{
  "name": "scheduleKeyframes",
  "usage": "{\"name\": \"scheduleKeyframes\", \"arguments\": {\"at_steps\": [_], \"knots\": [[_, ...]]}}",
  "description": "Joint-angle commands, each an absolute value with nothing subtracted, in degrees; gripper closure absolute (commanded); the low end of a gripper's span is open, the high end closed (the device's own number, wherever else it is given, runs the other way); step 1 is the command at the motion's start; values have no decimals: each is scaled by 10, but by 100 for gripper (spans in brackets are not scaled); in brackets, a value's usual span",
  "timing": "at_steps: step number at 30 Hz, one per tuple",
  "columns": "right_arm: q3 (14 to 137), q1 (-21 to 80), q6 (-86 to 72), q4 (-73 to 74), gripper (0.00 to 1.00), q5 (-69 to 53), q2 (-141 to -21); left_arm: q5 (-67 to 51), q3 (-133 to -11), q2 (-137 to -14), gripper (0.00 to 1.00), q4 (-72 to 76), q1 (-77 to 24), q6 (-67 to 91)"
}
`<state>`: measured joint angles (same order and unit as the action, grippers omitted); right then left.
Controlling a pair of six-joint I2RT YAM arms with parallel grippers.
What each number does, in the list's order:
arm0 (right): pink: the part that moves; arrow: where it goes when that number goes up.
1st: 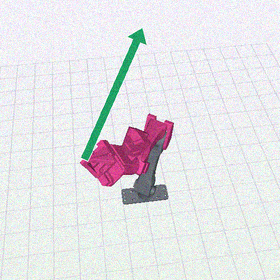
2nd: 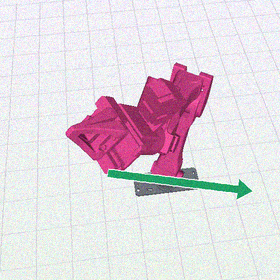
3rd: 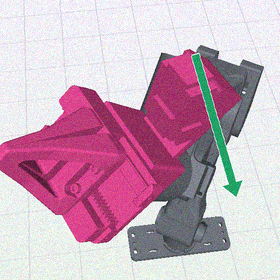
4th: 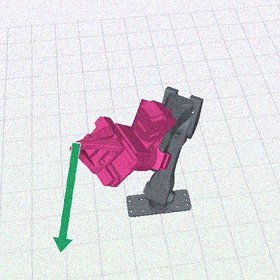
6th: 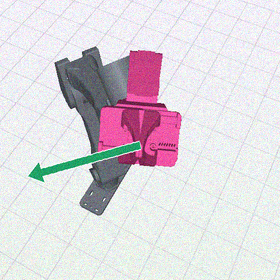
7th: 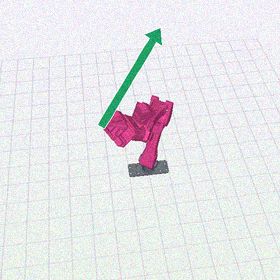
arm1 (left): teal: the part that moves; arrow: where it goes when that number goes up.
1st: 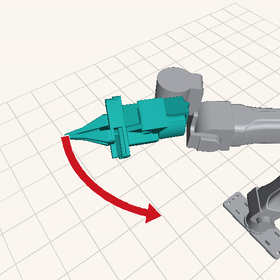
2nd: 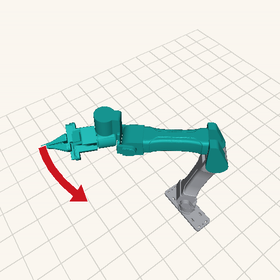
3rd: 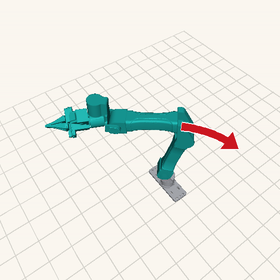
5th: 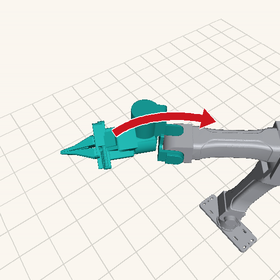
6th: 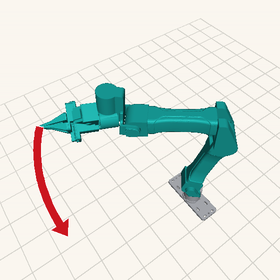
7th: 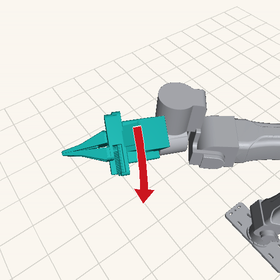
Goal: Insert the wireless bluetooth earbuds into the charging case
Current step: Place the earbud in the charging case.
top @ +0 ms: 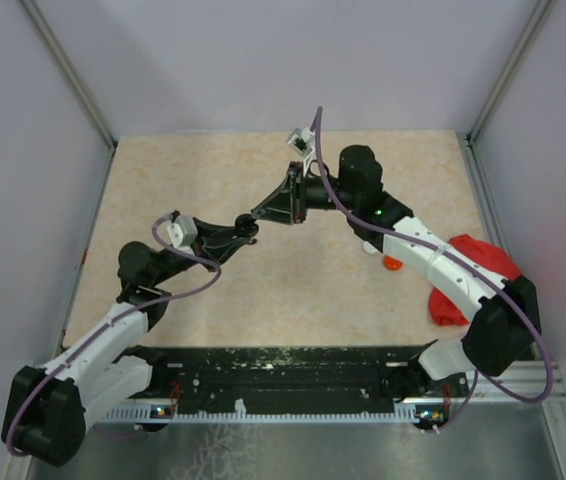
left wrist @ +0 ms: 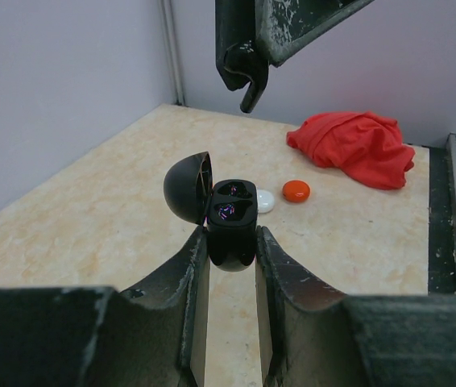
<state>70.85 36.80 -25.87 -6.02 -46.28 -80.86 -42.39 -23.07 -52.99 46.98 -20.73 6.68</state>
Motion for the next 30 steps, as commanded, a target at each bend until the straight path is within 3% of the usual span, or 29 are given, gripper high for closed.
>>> {"name": "scheduleKeyframes", "arguments": {"at_steps": [1,11,30], "knots": [[709,385,-310,-168,86,-522,-792,-461,-223,-534,99,566,-205,91],[723,416,-302,-161,86,-536,-813,-479,-199,-557,99,697,-205,144],[734,427,-290,-140,87,-528,-841,-488,-189,-553,99,741,-205,160]]}}
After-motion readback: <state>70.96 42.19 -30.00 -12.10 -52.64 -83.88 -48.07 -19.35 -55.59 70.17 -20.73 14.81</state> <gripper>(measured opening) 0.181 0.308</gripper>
